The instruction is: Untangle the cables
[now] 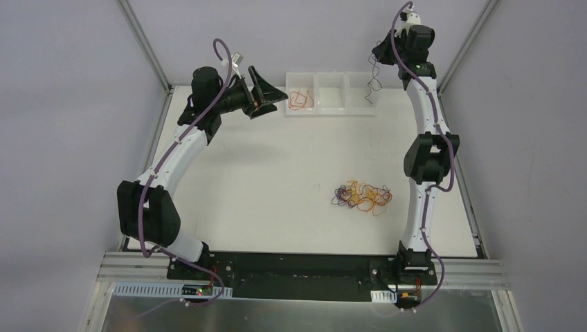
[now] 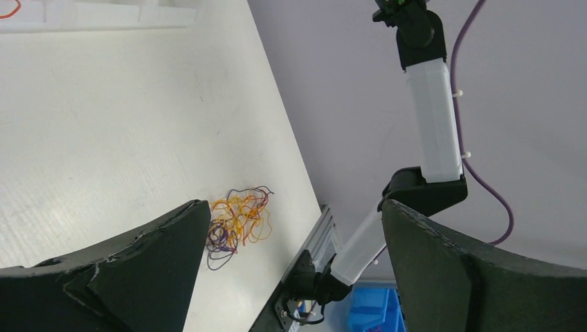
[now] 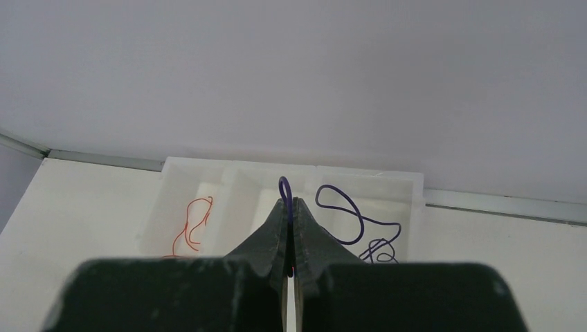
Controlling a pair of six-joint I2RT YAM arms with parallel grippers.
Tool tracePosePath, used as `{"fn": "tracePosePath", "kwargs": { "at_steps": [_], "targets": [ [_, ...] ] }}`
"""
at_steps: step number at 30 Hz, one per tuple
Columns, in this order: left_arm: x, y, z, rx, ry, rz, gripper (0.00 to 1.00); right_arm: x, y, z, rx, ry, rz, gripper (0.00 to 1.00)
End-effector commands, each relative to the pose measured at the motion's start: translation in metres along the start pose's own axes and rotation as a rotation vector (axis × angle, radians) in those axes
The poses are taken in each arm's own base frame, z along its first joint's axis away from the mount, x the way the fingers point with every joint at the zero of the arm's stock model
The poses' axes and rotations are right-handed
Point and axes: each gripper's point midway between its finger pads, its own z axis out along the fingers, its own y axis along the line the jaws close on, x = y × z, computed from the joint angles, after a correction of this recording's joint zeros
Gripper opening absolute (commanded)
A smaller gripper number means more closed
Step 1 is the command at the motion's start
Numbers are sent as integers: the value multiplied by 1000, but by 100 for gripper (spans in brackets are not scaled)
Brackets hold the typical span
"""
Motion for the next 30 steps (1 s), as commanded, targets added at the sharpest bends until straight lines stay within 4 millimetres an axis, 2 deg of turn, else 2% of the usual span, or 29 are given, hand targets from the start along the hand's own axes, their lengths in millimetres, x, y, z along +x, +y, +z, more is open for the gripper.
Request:
{"fn": "tracePosePath", "kwargs": {
  "at_steps": [1, 3, 6, 10, 11, 15, 17, 20, 23, 25, 26, 30],
  "targets": [
    [-8, 1, 0, 33, -7, 16, 99, -45, 14, 10, -42, -166, -26, 0],
    [-13, 2, 0, 32, -15, 16, 99, -44, 14, 16, -44, -190, -33, 0],
    [-22, 6, -1, 29, -31, 3, 99, -23, 11, 28, -44, -159, -26, 0],
    [-23, 10, 0, 26, -28, -5, 99, 7, 0, 44, -16, -112, -24, 1],
    [-22, 11, -1, 22, -24, -4, 99, 10, -2, 45, -6, -105, -17, 8],
    [-14, 19, -2, -20, 24, -3, 99, 9, -6, 34, 20, -75, -16, 54],
    [-10, 24, -4, -47, 44, 13, 99, 4, -1, 18, 12, -56, -26, 63],
    [-1, 31, -7, -77, 80, 30, 99, 3, 6, -14, 13, 11, -39, 76],
    [21, 35, -8, -85, 158, 75, 99, 15, 21, -66, -14, 155, -46, 82],
    [52, 35, -3, -87, 254, 139, 99, 44, 31, -110, -29, 313, -38, 85],
    [65, 39, -2, -92, 298, 171, 99, 55, 39, -139, -39, 383, -37, 86],
    [134, 43, 19, -77, 484, 238, 99, 142, 52, -234, -41, 719, 39, 86]
  ]
}}
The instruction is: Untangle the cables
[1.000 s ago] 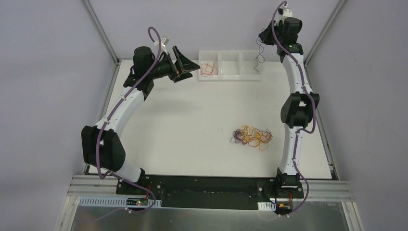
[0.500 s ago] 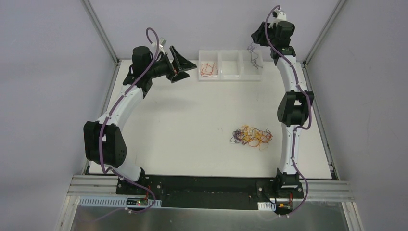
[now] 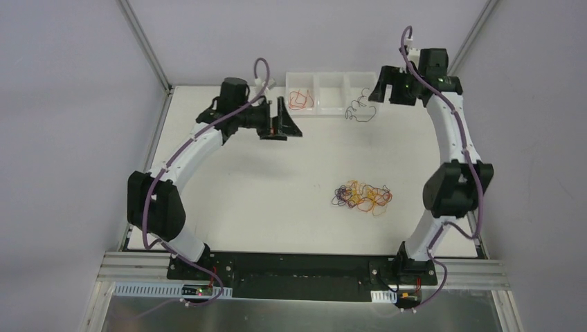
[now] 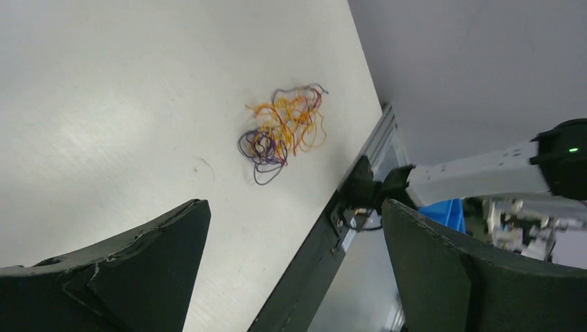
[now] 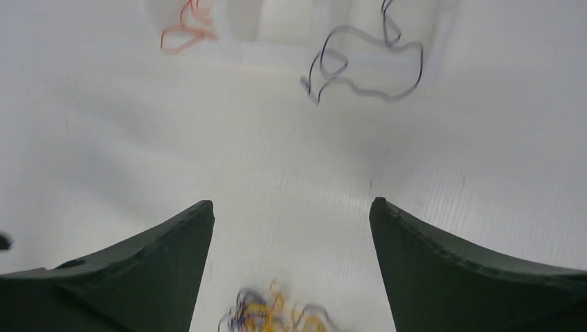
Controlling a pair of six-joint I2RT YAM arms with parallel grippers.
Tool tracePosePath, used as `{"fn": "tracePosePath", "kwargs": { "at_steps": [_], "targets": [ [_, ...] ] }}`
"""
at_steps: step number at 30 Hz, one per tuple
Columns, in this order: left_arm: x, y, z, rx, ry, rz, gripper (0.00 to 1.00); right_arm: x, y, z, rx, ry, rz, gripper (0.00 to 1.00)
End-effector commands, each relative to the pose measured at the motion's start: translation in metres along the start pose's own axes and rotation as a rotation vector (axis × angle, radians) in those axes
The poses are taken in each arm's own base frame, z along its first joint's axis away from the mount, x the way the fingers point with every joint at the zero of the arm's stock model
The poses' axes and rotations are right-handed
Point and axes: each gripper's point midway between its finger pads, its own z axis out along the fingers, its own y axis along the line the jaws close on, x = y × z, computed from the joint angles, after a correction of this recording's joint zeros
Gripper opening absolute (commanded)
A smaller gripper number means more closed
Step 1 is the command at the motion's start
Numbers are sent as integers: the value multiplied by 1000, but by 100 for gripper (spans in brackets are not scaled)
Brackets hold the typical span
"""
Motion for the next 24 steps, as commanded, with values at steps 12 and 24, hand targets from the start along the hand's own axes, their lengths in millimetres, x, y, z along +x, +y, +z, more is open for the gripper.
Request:
{"fn": "tracePosePath", "kwargs": {
  "at_steps": [12, 24],
  "targets": [
    [77, -23, 59, 68, 228, 123, 91, 78, 13, -24, 59, 193, -18, 67],
    [39, 1, 14, 12, 99, 49, 92, 43, 11, 127, 148, 165, -185, 53]
  ]
}}
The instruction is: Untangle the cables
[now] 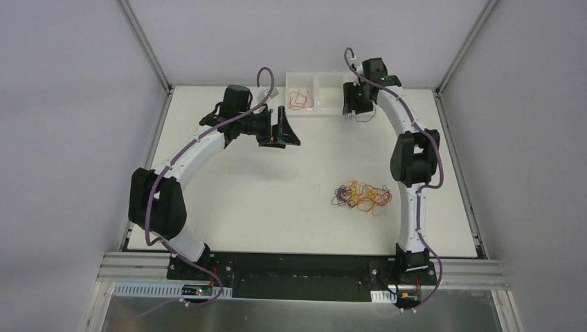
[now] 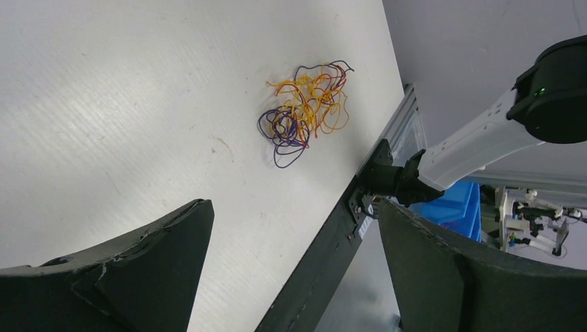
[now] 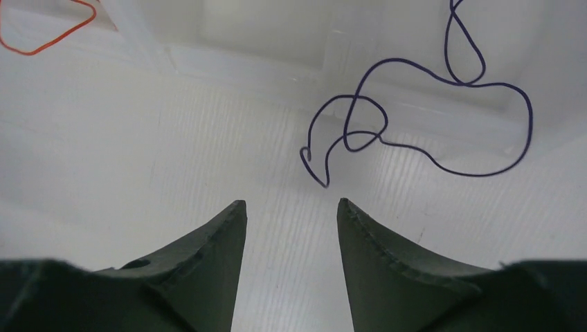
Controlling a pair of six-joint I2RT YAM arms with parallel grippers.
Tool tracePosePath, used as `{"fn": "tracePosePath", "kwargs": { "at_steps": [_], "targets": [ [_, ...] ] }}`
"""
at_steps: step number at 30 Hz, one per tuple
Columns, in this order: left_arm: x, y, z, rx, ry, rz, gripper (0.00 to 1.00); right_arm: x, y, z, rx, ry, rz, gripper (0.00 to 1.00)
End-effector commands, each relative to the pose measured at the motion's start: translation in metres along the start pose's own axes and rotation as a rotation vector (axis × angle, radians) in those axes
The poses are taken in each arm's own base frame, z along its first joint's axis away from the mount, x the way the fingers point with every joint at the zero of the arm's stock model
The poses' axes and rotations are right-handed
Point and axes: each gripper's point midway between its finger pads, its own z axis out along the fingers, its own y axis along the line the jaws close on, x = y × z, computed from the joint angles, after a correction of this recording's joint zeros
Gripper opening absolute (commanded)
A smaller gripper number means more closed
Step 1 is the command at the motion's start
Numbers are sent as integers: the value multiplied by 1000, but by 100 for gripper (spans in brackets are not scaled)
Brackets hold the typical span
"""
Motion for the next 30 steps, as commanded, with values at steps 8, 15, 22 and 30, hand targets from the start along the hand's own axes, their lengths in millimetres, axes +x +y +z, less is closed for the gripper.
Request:
{"fn": "tracePosePath", "kwargs": {
  "at_steps": [8, 15, 22, 30],
  "targets": [
    [-20, -24, -13, 55, -47, -3, 92, -37, -9, 33, 130, -128, -130, 36],
    [-20, -23, -14, 52, -51, -1, 92, -34, -16, 37, 155, -115, -172, 22],
    [-21, -25, -17, 55, -56, 2, 92, -86, -20, 0, 84, -307, -116, 0],
    [-21, -15, -13, 46, -47, -21, 92, -157, -51, -18, 54, -611, 12, 0]
  ]
}}
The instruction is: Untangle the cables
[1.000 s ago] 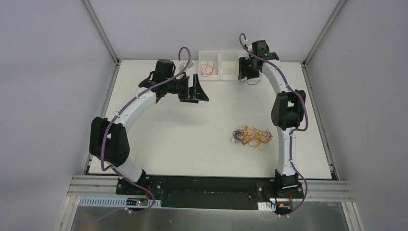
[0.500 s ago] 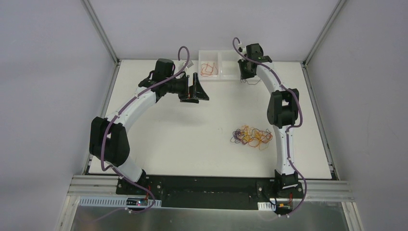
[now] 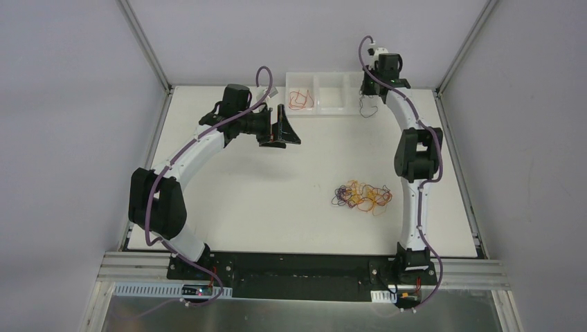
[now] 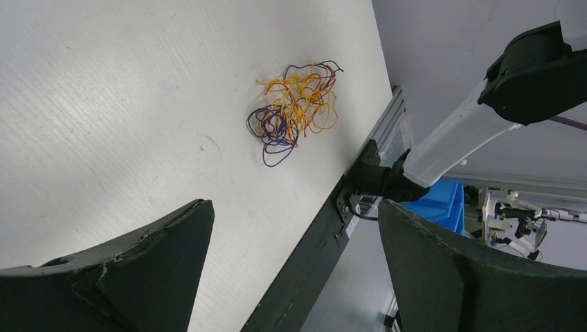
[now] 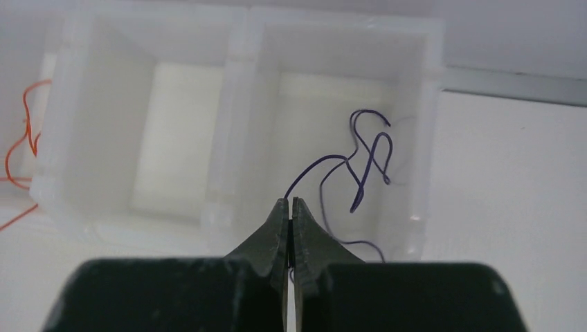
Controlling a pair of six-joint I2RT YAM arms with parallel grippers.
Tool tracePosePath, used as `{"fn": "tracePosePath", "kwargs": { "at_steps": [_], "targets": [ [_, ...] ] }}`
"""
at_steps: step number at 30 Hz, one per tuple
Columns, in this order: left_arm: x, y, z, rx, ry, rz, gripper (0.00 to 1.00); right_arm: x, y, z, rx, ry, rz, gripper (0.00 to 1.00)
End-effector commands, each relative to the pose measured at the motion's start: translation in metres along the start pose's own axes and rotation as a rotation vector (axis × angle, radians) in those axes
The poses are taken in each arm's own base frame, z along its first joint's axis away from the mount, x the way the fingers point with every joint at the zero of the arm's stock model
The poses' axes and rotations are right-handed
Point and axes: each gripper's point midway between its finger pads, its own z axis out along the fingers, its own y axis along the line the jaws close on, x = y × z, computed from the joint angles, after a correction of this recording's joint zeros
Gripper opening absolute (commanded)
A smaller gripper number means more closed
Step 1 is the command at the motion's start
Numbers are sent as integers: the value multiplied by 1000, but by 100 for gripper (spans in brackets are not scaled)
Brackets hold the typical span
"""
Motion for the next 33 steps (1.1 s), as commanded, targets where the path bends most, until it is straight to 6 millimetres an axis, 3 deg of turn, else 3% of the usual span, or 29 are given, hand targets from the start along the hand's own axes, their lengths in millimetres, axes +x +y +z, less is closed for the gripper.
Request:
{"fn": "tracePosePath", "kwargs": {
  "at_steps": [1, 10, 15, 19, 23, 25, 28, 33],
  "targets": [
    [-14, -12, -6, 37, -29, 22, 92, -100, -3, -26, -35, -319, 68, 0],
    [-14, 5, -3, 23, -19, -11, 92, -132, -5, -8, -50, -495, 145, 0],
    [-13, 11, -2, 22, -15, -31, 92, -93, 0, 15, -57, -381, 141, 0],
    [-13, 14, -1, 21, -14, -40, 92, -68, 5, 16, -58, -331, 119, 0],
    [-11, 13, -3, 20, -17, -39, 96, -73, 4, 2, -49, -320, 120, 23],
    [-10, 11, -4, 21, -18, -38, 98, -83, 6, -15, -64, -326, 112, 41],
    [-6, 11, -3, 19, -11, -42, 99, -92, 9, -49, -75, -324, 99, 69],
    [18, 9, 13, 14, 44, 6, 97, -87, 11, -113, -77, -264, 57, 91]
  ]
}}
